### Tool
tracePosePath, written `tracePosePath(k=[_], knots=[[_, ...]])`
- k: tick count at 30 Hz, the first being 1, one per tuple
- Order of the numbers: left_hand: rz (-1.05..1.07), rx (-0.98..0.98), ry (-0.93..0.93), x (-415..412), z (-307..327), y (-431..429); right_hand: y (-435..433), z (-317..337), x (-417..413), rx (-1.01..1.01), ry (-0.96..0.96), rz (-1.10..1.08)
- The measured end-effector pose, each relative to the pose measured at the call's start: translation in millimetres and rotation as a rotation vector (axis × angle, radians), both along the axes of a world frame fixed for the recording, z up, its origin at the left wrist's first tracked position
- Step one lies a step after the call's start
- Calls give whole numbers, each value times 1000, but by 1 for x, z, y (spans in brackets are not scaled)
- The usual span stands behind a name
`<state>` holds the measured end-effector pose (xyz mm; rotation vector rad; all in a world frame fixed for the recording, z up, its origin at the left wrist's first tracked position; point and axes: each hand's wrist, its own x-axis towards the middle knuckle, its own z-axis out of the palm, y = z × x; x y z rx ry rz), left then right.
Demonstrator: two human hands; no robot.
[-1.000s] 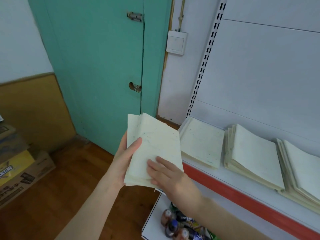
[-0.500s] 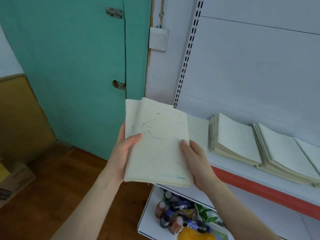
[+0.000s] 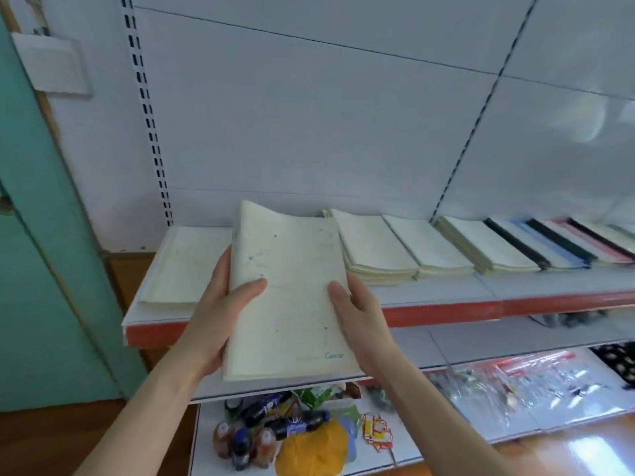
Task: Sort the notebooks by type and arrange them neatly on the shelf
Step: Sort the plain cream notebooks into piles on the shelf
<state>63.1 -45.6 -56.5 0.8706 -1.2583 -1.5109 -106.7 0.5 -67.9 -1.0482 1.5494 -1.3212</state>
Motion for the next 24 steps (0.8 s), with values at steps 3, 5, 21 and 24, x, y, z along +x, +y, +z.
tracePosePath(k=[3,5,21,24], knots=[[-48,1,-20,-44,2,-10,-1,2,-46,-47,11,-45],[-77,12,-35,-78,3,-18,-1,2,-77,-55,5,-60],[72,4,-176,-335,-8,-80,-66,8,-322,55,187,-135],[152,8,-264,-357,-12,-90,-79,5,-344,49,198,-120]])
